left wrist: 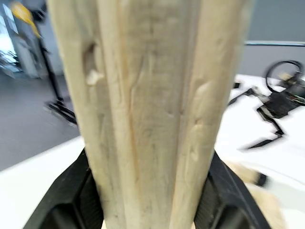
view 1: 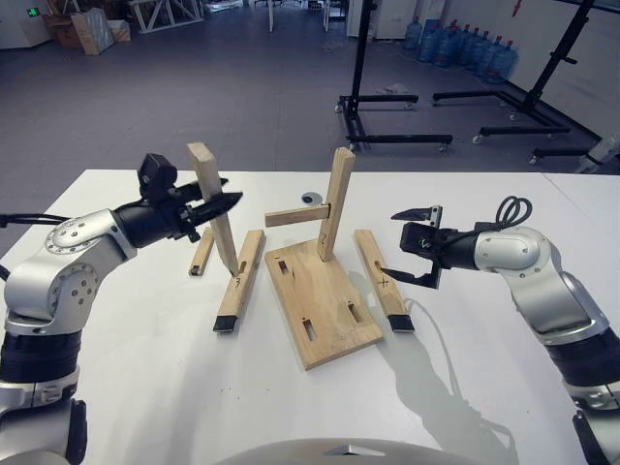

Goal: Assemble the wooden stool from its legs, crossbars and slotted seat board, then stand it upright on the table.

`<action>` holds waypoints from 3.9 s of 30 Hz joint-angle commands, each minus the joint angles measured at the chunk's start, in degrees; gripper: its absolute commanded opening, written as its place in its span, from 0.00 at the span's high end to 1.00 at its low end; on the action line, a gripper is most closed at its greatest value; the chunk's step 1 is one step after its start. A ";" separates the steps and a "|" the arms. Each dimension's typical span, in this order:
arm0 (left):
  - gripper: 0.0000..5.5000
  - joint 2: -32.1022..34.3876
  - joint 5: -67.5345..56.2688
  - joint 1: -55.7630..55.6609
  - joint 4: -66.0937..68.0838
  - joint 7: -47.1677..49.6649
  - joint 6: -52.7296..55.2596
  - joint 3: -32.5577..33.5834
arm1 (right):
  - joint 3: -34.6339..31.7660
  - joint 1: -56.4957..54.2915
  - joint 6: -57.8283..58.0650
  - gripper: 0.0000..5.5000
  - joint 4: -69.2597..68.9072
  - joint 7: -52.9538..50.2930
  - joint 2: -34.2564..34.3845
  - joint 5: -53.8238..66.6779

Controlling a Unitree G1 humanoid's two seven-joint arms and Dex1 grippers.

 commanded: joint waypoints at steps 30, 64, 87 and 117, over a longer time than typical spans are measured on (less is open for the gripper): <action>0.63 -20.57 4.27 -6.91 34.06 -17.21 -18.41 2.95 | 4.81 -3.73 -1.36 0.02 5.36 0.80 5.95 1.07; 0.63 -18.22 8.37 -10.72 35.95 -24.65 -16.40 -0.82 | 6.87 -2.43 1.07 0.02 2.58 0.60 7.50 2.20; 0.63 -19.52 9.69 -10.60 36.31 -22.48 -18.19 0.01 | 7.45 -2.41 1.46 0.02 2.30 0.54 7.64 2.49; 0.63 -20.12 11.44 0.46 29.14 -19.33 -23.20 -1.56 | 5.75 -8.71 2.10 0.02 2.58 1.38 8.64 4.31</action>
